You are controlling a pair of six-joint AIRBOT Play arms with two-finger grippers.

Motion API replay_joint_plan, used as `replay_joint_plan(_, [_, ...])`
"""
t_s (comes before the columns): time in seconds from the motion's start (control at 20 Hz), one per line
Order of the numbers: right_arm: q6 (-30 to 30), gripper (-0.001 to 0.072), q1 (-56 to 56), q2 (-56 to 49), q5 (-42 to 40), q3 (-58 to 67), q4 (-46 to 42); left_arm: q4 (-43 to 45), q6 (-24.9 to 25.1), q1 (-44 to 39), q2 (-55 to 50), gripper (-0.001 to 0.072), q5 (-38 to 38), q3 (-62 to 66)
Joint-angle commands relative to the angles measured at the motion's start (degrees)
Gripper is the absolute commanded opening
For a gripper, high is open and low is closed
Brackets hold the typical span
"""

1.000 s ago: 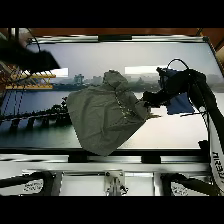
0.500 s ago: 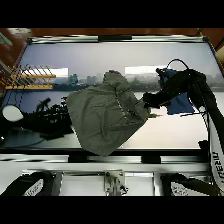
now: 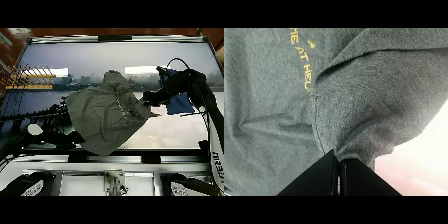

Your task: Fold the shirts.

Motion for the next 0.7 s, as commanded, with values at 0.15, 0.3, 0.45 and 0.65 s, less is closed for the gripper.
replay_joint_plan(0.15, [0.11,0.0057,0.07,0.0,0.02,-0.02,0.15,-7.34,2.62,-7.5,-8.76,0.0544,8.7,-0.55])
replay_joint_plan(0.3, [0.15,0.0057,0.07,0.0,-0.17,-0.02,0.37,-9.16,3.13,-7.65,-8.81,0.012,11.32,0.26])
replay_joint_plan(0.45, [0.17,0.0057,0.07,1.62,-0.04,0.17,3.5,-7.45,11.32,-7.65,-6.01,0.0029,7.74,7.26])
replay_joint_plan(0.65, [-1.16,0.0057,0.04,9.99,0.33,7.3,1.44,14.47,9.86,-6.34,4.37,0.0028,-5.66,29.75])
